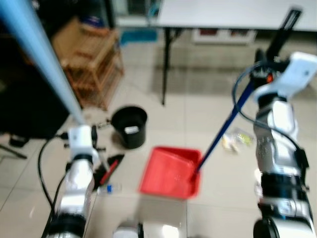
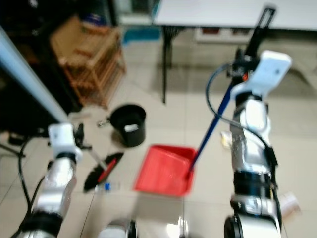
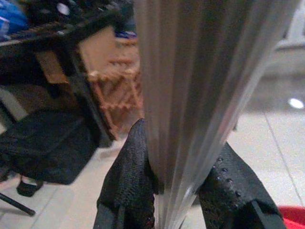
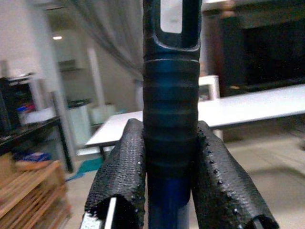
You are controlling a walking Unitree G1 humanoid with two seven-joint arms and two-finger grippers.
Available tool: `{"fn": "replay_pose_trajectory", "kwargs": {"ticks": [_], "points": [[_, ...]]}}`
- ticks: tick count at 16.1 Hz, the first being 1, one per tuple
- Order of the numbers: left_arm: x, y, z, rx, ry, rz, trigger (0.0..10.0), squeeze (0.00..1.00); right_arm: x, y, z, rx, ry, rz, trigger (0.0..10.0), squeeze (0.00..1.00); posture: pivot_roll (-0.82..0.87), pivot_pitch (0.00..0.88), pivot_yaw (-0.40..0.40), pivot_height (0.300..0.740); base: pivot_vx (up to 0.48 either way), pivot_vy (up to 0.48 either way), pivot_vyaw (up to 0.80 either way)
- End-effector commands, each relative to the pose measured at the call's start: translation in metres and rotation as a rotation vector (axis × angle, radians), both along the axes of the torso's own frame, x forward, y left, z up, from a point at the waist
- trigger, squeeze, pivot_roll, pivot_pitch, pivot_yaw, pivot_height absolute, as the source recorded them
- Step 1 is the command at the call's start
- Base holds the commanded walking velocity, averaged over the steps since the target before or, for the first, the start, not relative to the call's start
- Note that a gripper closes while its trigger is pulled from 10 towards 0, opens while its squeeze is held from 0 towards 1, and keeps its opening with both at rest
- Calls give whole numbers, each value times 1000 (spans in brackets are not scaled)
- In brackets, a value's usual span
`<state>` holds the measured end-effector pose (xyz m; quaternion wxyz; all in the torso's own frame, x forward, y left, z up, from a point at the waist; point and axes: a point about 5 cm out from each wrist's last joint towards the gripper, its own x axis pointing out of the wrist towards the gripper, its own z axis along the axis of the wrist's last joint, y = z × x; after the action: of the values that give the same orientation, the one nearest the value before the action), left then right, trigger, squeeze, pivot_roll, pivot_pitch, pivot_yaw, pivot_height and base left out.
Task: Sweep floor
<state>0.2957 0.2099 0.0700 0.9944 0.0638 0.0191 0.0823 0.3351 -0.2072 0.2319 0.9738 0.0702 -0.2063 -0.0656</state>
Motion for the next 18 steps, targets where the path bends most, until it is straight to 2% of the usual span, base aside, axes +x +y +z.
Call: {"fn": "replay_pose_trajectory", "kwargs": {"ticks": [1,3,6,7,18], "points": [[3,5,4,3,-2,23,10000,0,-1,4,13,4,-55,17,10000,0,-13,88,26,740,480,0,0],[3,4,4,-5,-5,15,10000,0,-1,3,12,6,-43,17,10000,0,-14,89,27,740,480,0,0],[3,3,5,-16,-9,13,10000,0,-1,3,9,-4,-23,16,10000,0,-20,86,29,740,431,0,-800],[3,2,5,-16,-9,13,10000,0,-1,3,9,-4,-21,15,10000,0,-20,86,29,740,0,0,-800],[6,-2,7,-31,-25,-5,10000,0,1,6,9,-1,-25,24,10000,0,-18,78,26,740,0,0,0]]}}
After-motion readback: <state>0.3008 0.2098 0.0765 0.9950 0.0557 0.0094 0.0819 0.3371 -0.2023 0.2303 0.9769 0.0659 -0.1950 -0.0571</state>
